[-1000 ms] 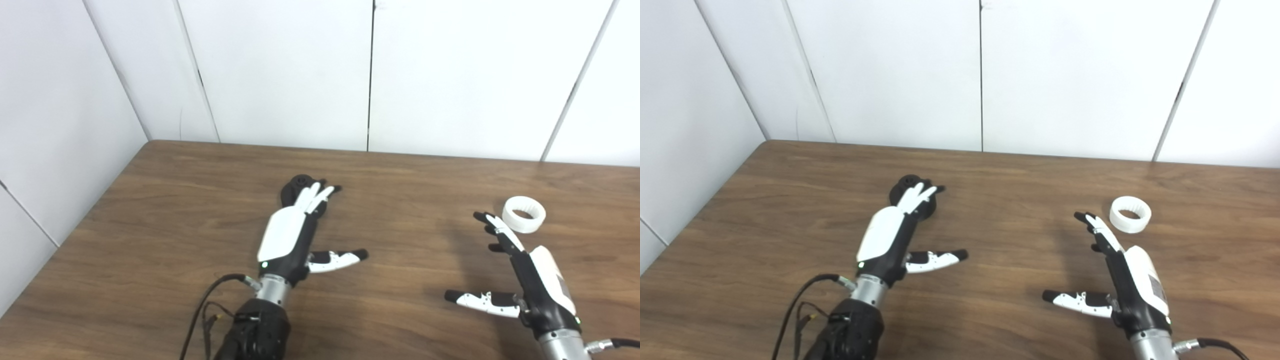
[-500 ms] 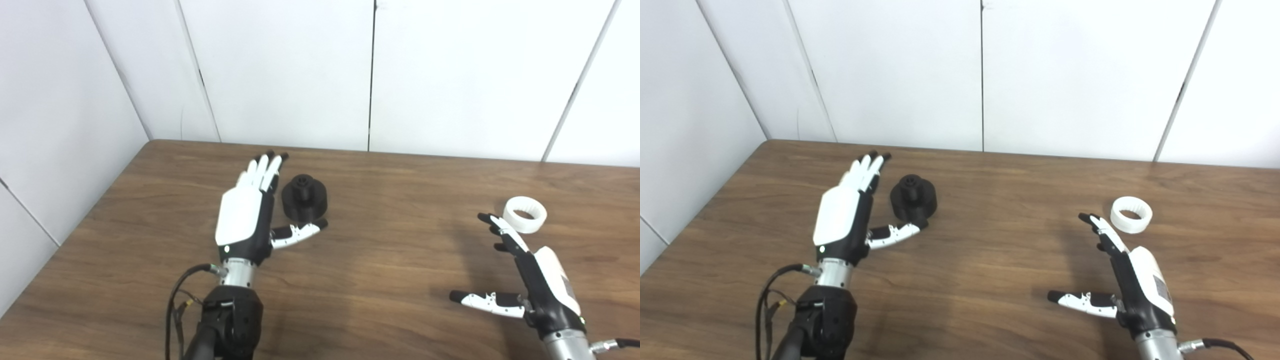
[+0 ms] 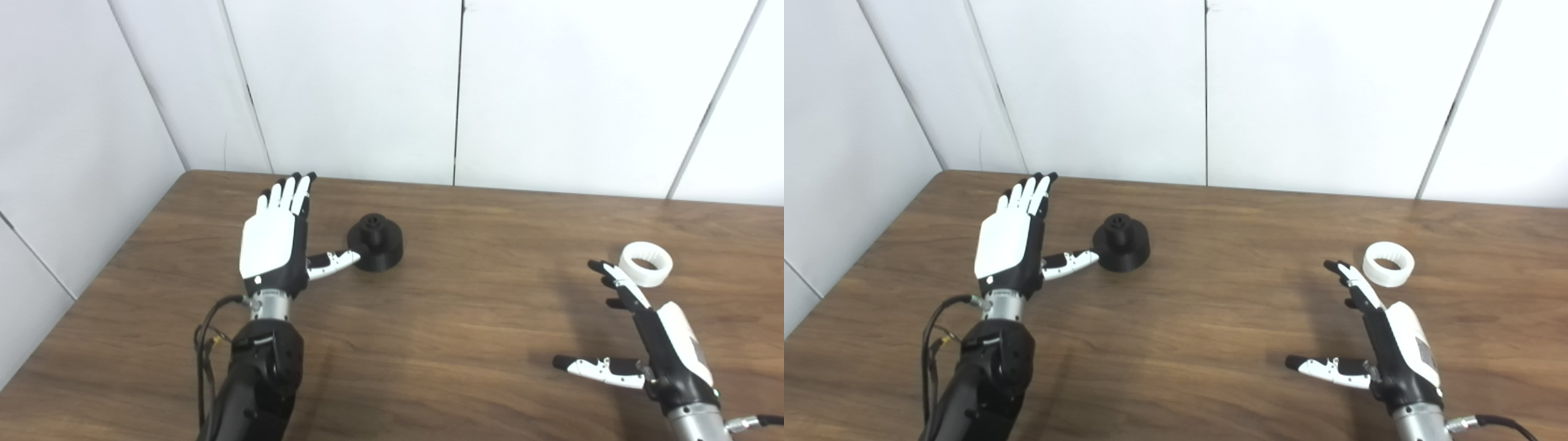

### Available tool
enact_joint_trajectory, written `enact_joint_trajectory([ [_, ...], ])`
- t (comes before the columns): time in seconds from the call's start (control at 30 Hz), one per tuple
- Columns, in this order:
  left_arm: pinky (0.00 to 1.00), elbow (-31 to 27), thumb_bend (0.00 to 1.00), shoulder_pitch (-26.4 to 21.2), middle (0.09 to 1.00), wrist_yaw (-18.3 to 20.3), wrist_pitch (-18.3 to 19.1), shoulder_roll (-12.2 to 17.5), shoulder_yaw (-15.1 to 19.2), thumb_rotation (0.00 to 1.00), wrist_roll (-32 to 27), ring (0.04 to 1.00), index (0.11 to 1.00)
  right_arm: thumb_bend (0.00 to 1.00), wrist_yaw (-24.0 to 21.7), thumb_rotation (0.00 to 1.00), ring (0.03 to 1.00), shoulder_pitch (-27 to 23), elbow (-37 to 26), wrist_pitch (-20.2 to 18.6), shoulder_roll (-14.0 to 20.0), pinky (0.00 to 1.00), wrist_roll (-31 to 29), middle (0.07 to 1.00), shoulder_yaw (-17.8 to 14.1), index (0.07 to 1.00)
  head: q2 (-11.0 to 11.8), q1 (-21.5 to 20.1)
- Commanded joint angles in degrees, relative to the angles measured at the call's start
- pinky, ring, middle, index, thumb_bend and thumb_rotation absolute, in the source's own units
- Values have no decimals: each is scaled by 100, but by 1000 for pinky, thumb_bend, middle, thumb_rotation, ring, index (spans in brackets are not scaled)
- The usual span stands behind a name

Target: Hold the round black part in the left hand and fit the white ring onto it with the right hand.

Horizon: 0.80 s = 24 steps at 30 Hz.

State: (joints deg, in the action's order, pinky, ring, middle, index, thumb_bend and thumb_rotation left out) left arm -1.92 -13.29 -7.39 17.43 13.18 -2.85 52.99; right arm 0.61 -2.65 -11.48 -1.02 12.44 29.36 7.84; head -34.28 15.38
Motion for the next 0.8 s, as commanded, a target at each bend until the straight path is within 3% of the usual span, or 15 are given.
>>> enact_joint_trajectory([
  [0.0, 1000, 144, 1000, -421, 1000, 259, 25, 272, -42, 547, -126, 1000, 945, 901, 9, 234, 892, -163, -209, 161, 21, 787, -38, 937, -46, 891, -11, -2],
  [0.23, 1000, 697, 1000, -743, 1000, 620, -38, 540, -258, 565, -377, 1000, 890, 901, -10, 212, 895, -151, -255, 155, 34, 791, -28, 937, -71, 888, -48, -26],
  [0.77, 1000, 1094, 1000, -908, 1000, 1146, 9, 790, -760, 567, -626, 1000, 816, 906, -2, 200, 899, -145, -350, 100, 54, 794, 58, 950, -122, 893, -144, -44],
])
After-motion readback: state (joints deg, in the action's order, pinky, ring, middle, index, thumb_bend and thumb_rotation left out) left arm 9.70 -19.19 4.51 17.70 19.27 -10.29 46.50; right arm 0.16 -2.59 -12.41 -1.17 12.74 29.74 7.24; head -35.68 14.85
